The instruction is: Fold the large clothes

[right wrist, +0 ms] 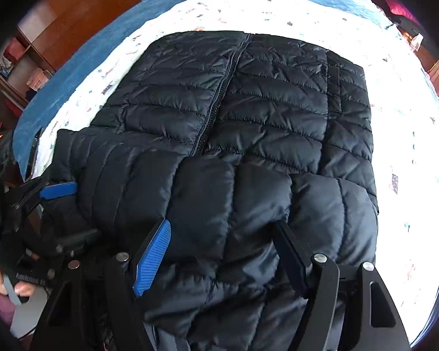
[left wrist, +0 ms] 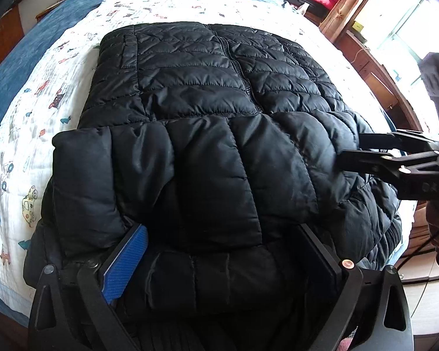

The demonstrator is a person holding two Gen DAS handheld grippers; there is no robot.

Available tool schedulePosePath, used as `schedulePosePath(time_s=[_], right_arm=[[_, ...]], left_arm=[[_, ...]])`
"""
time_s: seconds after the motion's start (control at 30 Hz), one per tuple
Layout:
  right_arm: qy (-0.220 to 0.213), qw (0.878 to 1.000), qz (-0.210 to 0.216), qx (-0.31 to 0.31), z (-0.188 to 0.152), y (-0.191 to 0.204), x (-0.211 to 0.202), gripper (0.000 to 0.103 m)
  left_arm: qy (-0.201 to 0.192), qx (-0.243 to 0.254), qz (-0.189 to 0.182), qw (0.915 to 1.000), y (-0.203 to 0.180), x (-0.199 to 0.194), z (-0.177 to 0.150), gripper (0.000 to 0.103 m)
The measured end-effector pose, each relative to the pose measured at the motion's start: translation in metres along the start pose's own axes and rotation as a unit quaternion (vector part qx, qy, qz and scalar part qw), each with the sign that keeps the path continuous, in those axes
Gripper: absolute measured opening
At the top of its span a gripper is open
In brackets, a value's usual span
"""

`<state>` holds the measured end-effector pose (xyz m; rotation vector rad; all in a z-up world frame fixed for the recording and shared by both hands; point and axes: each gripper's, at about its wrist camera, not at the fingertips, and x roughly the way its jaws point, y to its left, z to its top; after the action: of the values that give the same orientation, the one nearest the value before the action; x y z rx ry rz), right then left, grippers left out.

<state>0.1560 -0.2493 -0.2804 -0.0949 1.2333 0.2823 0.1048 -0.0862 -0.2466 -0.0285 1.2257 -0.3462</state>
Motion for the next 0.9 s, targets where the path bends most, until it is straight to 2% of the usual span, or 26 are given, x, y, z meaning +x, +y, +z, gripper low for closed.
schedulePosePath(time_s=[0.33,0.53,0.77,0.9], right_arm=[[0.046,0.999,-0.022,0.006,0.002,0.006,0.04,0.085],[0.043,0.998,-0.041,-0.004,0.0,0.015,0.053,0.085],[0.039,0.999,-0.014,-0.002,-0.004,0.008,0.033,0.086],[0.038,0.999,-0.017,0.0,-0.017,-0.002,0.011,0.086]], left_arm=[[-0.003,0.025,0.016,0.9995,-0.006,0.004,-0.002,0.103],[-0.004,0.035,0.024,0.9991,-0.009,0.005,-0.005,0.103],[0.004,0.029,0.015,0.9995,-0.006,0.003,-0.001,0.103],[0.005,0.03,0.012,0.9995,-0.005,0.002,0.0,0.103]])
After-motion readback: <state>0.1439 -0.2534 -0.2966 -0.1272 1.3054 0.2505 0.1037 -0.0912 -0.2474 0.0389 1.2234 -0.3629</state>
